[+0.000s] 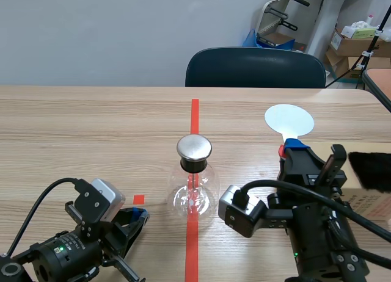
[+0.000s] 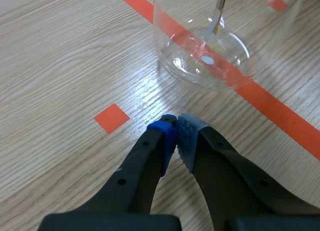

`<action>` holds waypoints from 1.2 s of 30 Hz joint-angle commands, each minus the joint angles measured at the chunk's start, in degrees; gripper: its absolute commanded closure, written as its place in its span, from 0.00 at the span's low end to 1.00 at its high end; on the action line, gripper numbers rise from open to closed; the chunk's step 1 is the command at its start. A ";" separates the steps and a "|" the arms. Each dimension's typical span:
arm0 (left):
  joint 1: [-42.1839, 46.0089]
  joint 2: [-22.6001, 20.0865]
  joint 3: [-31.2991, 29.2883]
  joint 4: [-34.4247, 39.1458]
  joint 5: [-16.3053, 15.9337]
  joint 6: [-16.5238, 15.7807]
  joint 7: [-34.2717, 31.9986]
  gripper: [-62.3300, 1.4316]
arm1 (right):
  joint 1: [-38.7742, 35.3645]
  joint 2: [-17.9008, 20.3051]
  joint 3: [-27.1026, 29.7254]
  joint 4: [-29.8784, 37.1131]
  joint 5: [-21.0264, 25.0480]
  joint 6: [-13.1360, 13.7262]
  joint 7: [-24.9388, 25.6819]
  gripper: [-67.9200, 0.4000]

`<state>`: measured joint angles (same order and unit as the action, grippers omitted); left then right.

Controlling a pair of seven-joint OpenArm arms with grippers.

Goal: Do the electroscope experiment

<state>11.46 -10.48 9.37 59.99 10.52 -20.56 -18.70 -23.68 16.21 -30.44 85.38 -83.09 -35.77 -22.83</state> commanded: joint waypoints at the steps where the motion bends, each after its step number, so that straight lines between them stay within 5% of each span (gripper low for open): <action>1: -0.07 0.26 0.04 1.07 -0.37 0.33 -0.81 0.91 | 0.63 0.44 0.15 0.22 -0.04 -0.61 -0.39 0.98; 12: -0.07 0.26 0.04 1.07 -0.37 0.33 -0.79 0.91 | 0.31 0.44 0.15 0.22 0.17 -0.72 0.15 0.98; 16: -0.04 0.26 0.04 1.07 -0.37 0.33 -0.79 0.91 | -1.68 0.46 2.84 0.74 1.55 -3.78 4.07 0.98; 21: -0.04 0.26 0.04 1.07 -0.37 0.33 -0.79 0.91 | -6.36 0.46 10.86 1.79 5.42 -9.09 14.84 0.98; 31: -0.04 0.26 0.04 1.07 -0.37 0.33 -0.79 0.91 | -11.74 -0.11 27.87 1.40 21.92 -9.09 38.86 0.98; 36: -0.04 0.26 0.04 1.07 -0.37 0.33 -0.79 0.91 | -11.72 -3.32 36.54 -0.57 26.40 -9.09 49.20 0.98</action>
<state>11.46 -10.48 9.37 59.99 10.52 -20.53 -18.70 -35.92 13.17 5.74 85.14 -57.21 -41.54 26.02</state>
